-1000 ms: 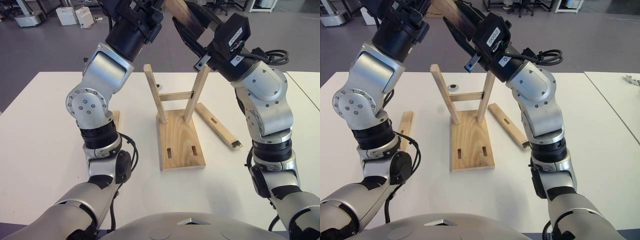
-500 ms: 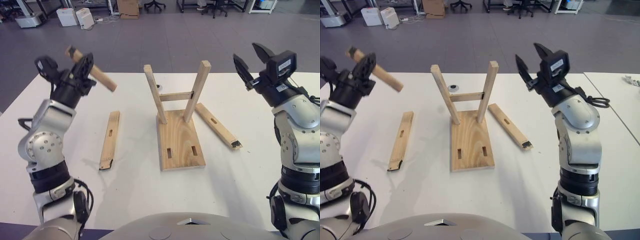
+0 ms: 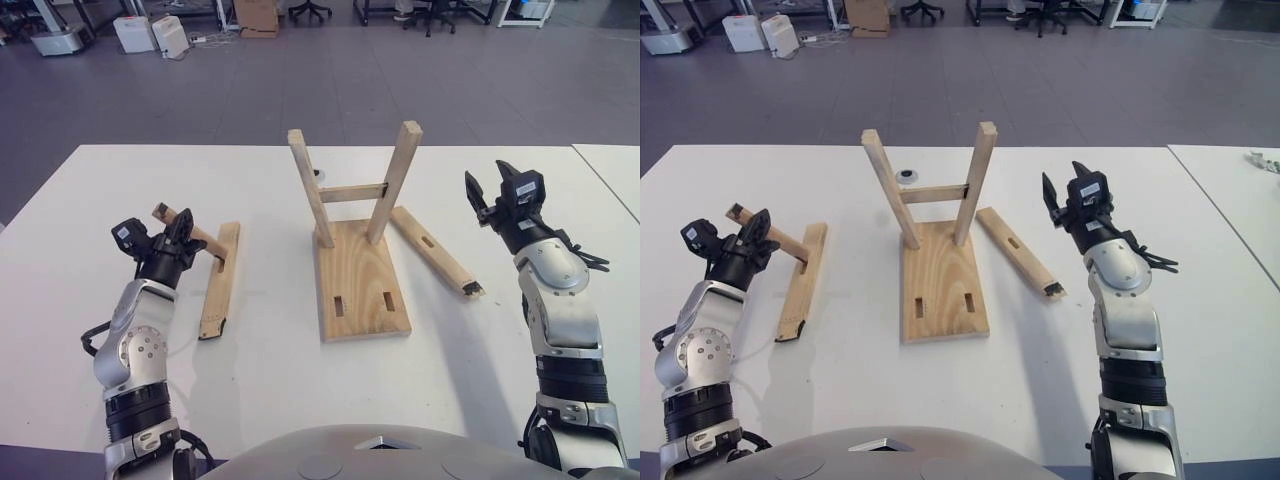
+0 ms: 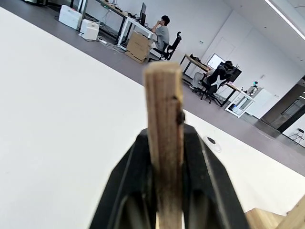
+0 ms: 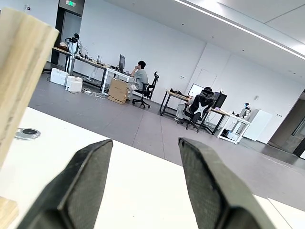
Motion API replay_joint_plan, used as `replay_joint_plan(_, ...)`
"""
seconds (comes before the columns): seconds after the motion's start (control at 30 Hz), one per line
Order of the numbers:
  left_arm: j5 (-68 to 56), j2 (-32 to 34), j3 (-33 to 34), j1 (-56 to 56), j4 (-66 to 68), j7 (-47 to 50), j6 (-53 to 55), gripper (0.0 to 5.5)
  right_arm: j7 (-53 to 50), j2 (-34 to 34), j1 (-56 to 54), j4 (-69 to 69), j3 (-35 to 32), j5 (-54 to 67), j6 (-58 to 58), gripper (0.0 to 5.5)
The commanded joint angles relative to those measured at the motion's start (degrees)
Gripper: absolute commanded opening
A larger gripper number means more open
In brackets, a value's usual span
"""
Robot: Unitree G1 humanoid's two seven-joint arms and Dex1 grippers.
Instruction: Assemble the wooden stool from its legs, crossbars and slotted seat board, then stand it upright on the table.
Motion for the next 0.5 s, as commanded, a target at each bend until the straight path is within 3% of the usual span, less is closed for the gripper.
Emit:
replay_joint_plan(0.03, 2.00, -0.37, 0.04, 1.57, -0.13, 0.77, -0.78, 0.40, -0.46, -0.14, 0.69, 1.00, 0.03, -0.64, -0.85, 2.58)
replay_joint_plan(0.37, 7.48, -1.85, -1.92, 4.10, 3.23, 1.99, -3.20, 0.40, -1.16, 0.16, 0.46, 2.77, 0.72, -1.38, -2.05, 2.58)
replay_joint_plan(0.5, 10.64, -3.05, -3.77, 4.78, 2.23, 6.56, -2.69, 0.40, -1.46, 0.29, 0.67, 3.23, 1.48, -2.42, -2.79, 2.58)
